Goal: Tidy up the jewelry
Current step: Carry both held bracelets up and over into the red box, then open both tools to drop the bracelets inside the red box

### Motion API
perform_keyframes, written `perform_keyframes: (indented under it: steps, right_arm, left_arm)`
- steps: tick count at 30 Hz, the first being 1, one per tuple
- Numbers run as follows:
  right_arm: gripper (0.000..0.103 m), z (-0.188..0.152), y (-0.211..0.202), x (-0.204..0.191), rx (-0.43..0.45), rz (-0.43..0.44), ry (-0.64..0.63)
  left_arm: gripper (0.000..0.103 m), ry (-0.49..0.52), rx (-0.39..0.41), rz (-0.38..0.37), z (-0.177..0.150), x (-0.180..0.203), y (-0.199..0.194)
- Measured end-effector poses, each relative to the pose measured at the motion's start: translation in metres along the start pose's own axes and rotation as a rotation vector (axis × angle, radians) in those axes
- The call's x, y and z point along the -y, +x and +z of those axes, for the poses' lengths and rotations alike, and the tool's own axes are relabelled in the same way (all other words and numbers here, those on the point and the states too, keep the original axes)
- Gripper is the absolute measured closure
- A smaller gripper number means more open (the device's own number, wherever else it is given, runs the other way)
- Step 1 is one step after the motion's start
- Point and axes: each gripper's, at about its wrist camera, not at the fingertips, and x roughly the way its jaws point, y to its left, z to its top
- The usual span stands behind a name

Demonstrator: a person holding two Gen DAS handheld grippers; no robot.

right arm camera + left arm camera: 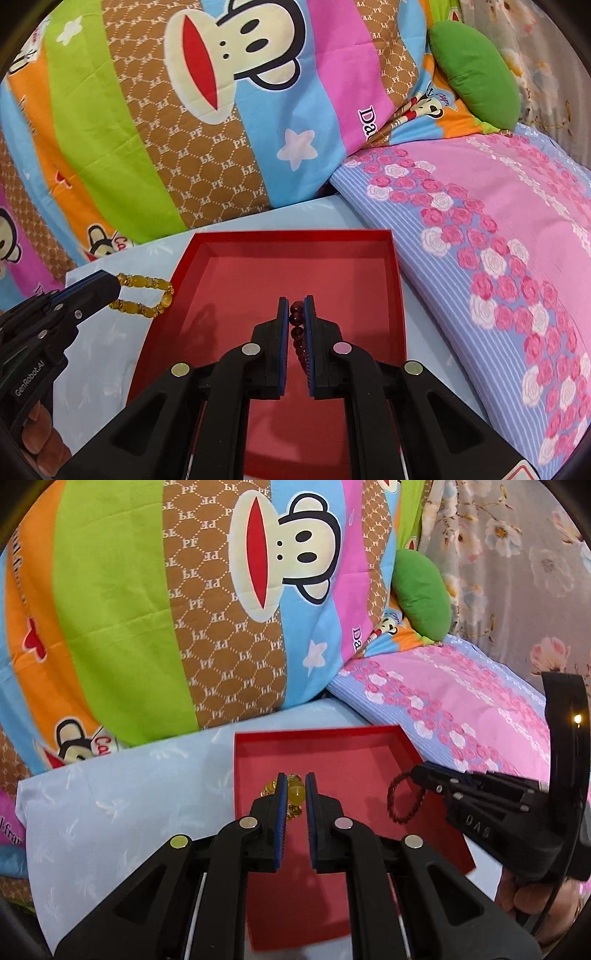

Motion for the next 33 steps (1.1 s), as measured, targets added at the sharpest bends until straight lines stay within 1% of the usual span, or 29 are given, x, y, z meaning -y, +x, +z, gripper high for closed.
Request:
perform_keyframes:
  steps: [2, 5, 9, 11, 13, 14, 15, 16, 18, 19, 22, 26, 30, 33]
  right_arm:
    - [0.095, 0.009, 0.013, 0.001, -0.015, 0.01, 0.013]
    - [0.095, 0.018, 0.033, 0.003, -0.033, 0.0, 0.024]
    - [0.095, 0.022, 0.051, 0.006, -0.044, -0.024, 0.031]
    - [0.093, 0.024, 0.056, 0.011, -0.045, -0.044, 0.042]
    - [0.091, 0.025, 0.055, 0.014, -0.039, -0.065, 0.039]
    - [0.09, 0.025, 0.054, 0.014, -0.034, -0.072, 0.035]
    - [0.086, 0.024, 0.05, 0.015, -0.024, -0.074, 0.03]
    - [0.08, 0.024, 0.047, 0.016, -0.018, -0.074, 0.029]
    - [0.072, 0.02, 0.038, 0.017, 0.004, -0.079, 0.024]
    - [0.071, 0.017, 0.032, 0.018, 0.012, -0.077, 0.023]
    - [0.07, 0.005, 0.017, 0.019, 0.028, -0.061, 0.03]
    - [0.069, -0.015, -0.003, 0.013, 0.049, -0.032, 0.027]
    - [0.065, -0.039, -0.023, 0.003, 0.061, -0.018, 0.012]
    - [0.064, -0.06, -0.041, -0.007, 0.084, -0.034, -0.019]
  left_arm:
    - [0.094, -0.007, -0.008, -0.01, 0.011, 0.002, 0.014]
    - [0.094, 0.011, -0.032, 0.012, 0.024, 0.008, 0.041]
    - [0.094, 0.023, -0.075, 0.035, 0.026, 0.014, 0.07]
    - [0.094, 0.028, -0.089, 0.05, 0.025, 0.015, 0.08]
    - [0.093, 0.027, -0.091, 0.081, 0.024, 0.015, 0.087]
    - [0.091, 0.024, -0.093, 0.085, 0.023, 0.015, 0.088]
    - [0.082, 0.016, -0.099, 0.099, 0.022, 0.015, 0.089]
    - [0.066, 0.011, -0.096, 0.109, 0.022, 0.014, 0.087]
    - [0.049, -0.001, -0.07, 0.144, 0.021, 0.012, 0.08]
    - [0.046, -0.005, -0.057, 0.161, 0.02, 0.01, 0.076]
    - [0.046, -0.011, -0.045, 0.177, 0.016, 0.01, 0.061]
    - [0.045, -0.007, -0.032, 0.193, 0.001, 0.013, 0.038]
    - [0.045, 0.001, -0.034, 0.213, -0.024, 0.02, 0.016]
    - [0.045, 0.004, -0.036, 0.237, -0.045, 0.024, 0.001]
